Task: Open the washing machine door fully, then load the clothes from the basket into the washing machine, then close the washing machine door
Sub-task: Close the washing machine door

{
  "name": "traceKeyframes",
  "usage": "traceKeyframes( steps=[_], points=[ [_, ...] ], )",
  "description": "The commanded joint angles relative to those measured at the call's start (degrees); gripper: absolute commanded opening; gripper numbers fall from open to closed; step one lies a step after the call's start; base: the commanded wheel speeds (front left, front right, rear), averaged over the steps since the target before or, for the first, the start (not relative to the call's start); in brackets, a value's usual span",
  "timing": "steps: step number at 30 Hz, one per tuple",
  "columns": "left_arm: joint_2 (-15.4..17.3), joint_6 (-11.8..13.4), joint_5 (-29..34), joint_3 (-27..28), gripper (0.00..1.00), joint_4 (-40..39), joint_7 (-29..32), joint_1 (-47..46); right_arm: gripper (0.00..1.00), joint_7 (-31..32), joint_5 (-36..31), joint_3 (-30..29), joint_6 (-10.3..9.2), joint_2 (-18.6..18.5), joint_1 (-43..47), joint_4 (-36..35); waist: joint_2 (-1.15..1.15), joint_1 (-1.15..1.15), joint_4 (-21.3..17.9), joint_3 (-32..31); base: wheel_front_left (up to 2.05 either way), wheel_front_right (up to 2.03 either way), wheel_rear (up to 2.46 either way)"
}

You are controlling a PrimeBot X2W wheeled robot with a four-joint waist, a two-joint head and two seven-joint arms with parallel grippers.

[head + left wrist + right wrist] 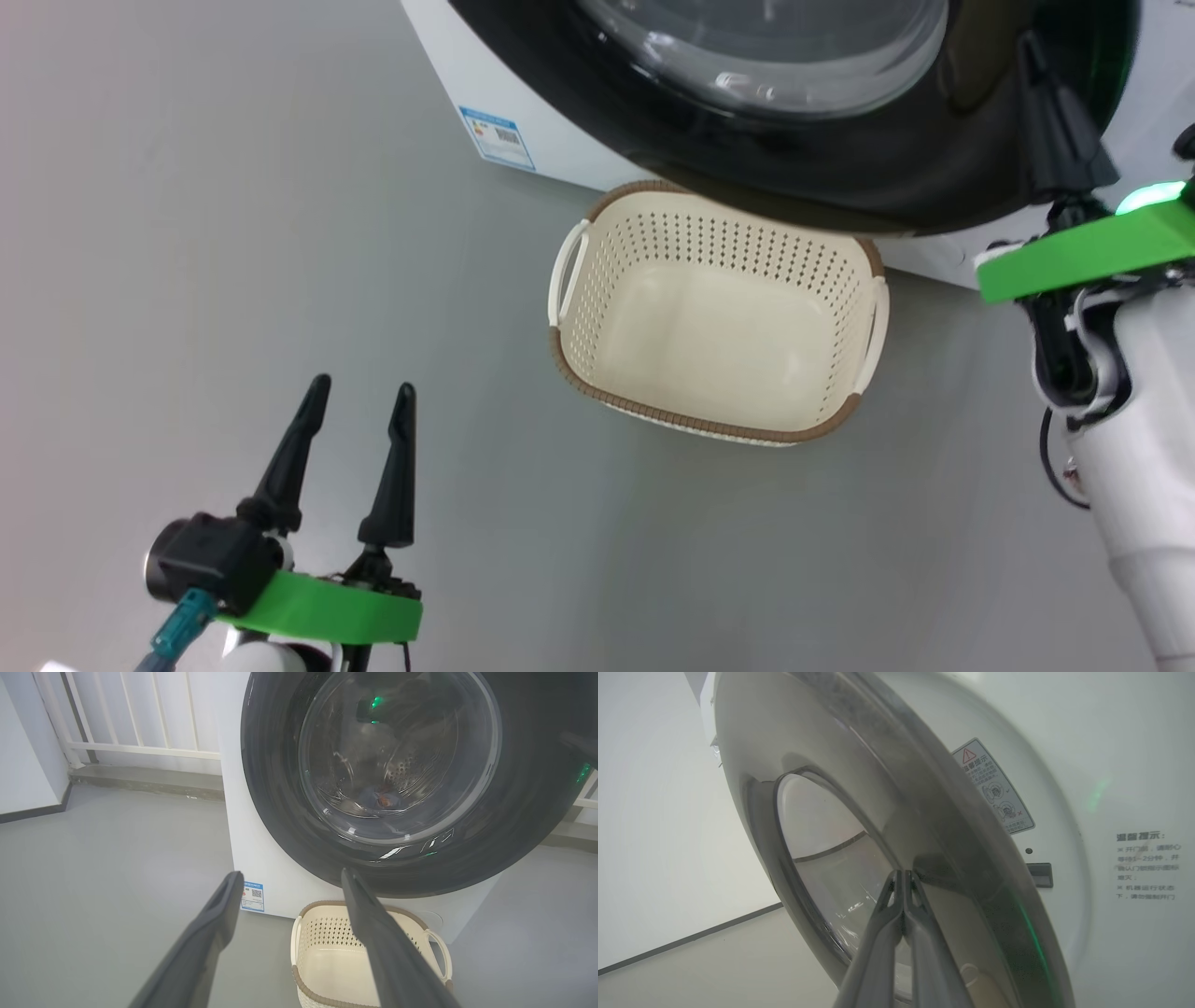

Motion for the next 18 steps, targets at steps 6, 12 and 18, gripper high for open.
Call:
traceKeyframes(
  steps=[6, 12, 18],
  points=[
    [0.45, 0.03, -0.84, 0.53, 1.0, -2.42, -0.37, -3.35, 0.0, -0.29, -0.42, -1.99, -0.01, -0.95, -4.95, 0.13, 0.0, -0.01, 1.44, 3.95, 0.0, 0.0, 0.0],
    [0.38, 0.03, -2.44, -1.0, 1.0, -2.9, -0.37, -5.41, 0.0, -0.29, -1.51, -5.72, -0.01, -1.3, -8.86, 0.53, 0.0, -0.01, 2.72, 6.64, 0.0, 0.0, 0.0],
    [0.37, 0.03, -3.36, -1.61, 1.0, -3.28, -0.37, -6.28, 0.0, -0.29, -2.62, -6.83, -0.01, -1.39, -11.81, 0.93, 0.0, -0.01, 3.11, 8.32, 0.0, 0.0, 0.0]
  ],
)
